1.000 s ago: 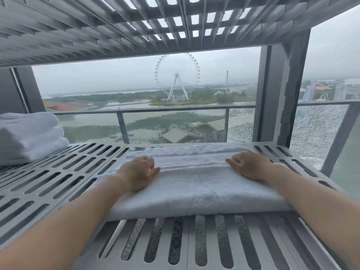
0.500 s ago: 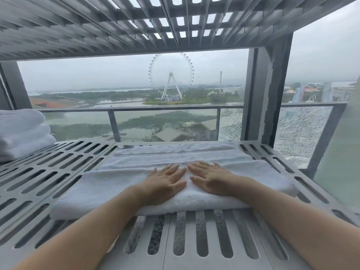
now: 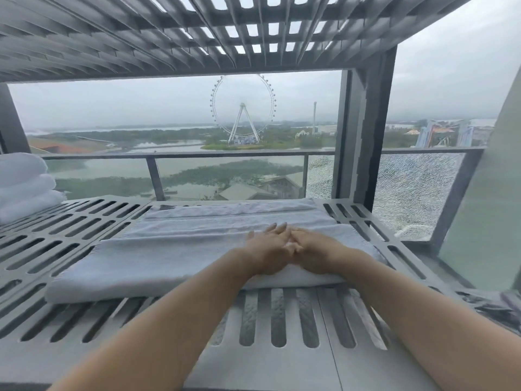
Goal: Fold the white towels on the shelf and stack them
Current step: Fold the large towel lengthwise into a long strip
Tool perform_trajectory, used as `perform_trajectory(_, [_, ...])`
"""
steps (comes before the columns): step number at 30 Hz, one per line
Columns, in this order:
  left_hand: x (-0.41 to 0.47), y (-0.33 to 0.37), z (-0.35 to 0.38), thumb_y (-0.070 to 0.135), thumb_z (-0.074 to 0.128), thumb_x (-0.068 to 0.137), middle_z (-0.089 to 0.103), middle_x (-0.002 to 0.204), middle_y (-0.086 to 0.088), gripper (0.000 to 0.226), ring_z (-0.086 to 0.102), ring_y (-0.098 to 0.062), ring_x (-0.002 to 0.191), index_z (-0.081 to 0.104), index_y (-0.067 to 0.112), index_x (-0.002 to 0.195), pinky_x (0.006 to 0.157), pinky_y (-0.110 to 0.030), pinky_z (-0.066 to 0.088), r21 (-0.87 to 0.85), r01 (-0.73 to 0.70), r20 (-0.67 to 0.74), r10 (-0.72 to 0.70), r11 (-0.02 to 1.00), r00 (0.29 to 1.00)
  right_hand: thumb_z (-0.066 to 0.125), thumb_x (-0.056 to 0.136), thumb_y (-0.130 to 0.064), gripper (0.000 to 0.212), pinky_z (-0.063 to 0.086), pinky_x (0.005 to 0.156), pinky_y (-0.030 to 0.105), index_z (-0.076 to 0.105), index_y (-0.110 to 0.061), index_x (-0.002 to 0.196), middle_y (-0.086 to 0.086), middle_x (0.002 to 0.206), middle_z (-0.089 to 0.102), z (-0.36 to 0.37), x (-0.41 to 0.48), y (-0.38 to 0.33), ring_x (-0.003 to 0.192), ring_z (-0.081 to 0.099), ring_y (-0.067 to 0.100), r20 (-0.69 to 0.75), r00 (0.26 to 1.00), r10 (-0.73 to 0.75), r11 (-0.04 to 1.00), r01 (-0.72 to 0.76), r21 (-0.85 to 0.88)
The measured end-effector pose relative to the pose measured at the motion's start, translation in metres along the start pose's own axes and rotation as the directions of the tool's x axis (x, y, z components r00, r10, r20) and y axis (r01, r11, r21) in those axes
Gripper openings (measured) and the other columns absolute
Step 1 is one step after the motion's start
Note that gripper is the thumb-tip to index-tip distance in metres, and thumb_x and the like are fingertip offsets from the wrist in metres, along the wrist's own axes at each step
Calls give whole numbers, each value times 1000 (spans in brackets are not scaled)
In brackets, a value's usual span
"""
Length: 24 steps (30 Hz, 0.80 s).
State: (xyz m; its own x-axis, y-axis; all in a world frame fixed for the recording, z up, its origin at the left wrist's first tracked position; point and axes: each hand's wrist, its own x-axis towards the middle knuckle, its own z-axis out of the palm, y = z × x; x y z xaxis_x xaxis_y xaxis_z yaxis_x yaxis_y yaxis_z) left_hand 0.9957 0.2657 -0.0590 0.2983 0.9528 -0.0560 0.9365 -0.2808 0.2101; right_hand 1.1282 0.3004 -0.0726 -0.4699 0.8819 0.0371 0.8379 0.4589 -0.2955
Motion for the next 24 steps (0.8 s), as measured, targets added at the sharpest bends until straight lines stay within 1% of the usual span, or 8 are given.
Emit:
perform_trajectory(1, [5,6,6,37,17,100,-4,158,5,55,-6,-11,145,2,20,150,116,-48,-7,-10,6,-2,-6,1000,1000,30,95,-34,52,23,114,43,28,-20,145,4,153,28,-1,-2,7,139,28,21,19,1000,15,1000,-14,-14])
perform_trajectory(4, [12,8,16,38,15,100,-5,158,6,55,-7,-11,145,-2,21,150,116,-47,-9,22,21,-1,-21,1000,1000,19,98,-46,52,2,117,50,11,-35,148,-1,158,8,-5,-9,26,146,4,18,53,990,128,986,-122,-111])
perform_trajectory(6, [8,7,17,39,14,100,-7,158,6,55,-9,-11,144,-2,22,150,116,-47,-8,35,19,16,-20,999,1000,17,95,-56,54,-6,116,51,6,-43,146,-2,159,1,-6,-12,30,146,-3,20,65,980,190,975,-181,-127])
perform_trajectory(12, [4,8,17,41,17,100,-5,158,7,55,-6,-11,145,2,24,150,117,-45,-5,61,-2,-8,2,998,1000,15,85,-73,69,-2,115,56,1,-43,146,1,158,-6,-8,-16,34,145,-7,23,74,958,278,954,-265,-141])
perform_trajectory(14, [5,8,17,41,24,100,4,158,7,55,1,-10,145,11,24,150,118,-44,-1,11,-5,-62,6,1000,998,15,86,-72,70,-2,115,54,1,-41,147,3,158,-5,-8,-17,34,145,-6,23,66,961,268,956,-256,-144])
perform_trajectory(18, [-4,10,14,34,37,99,34,151,0,45,30,-17,138,38,18,141,113,-33,23,-166,-14,-186,-18,986,982,14,91,-65,67,-6,116,50,3,-33,149,4,158,-3,-7,-21,30,146,-4,23,57,976,209,969,-198,-149])
perform_trajectory(19, [-8,8,14,34,36,99,35,150,1,45,31,-16,137,39,18,141,113,-33,24,-155,-19,-186,-11,988,983,14,93,-62,65,-6,117,48,4,-30,149,4,158,-3,-8,-20,28,146,-5,22,65,982,180,975,-169,-148])
perform_trajectory(24, [-37,-27,6,41,27,100,18,156,7,50,14,-8,143,25,23,147,115,-26,7,-60,-10,-89,5,998,996,17,98,-52,58,-3,118,44,8,-27,149,-1,159,-2,-2,-15,5,146,-4,16,110,994,-3,997,11,-78])
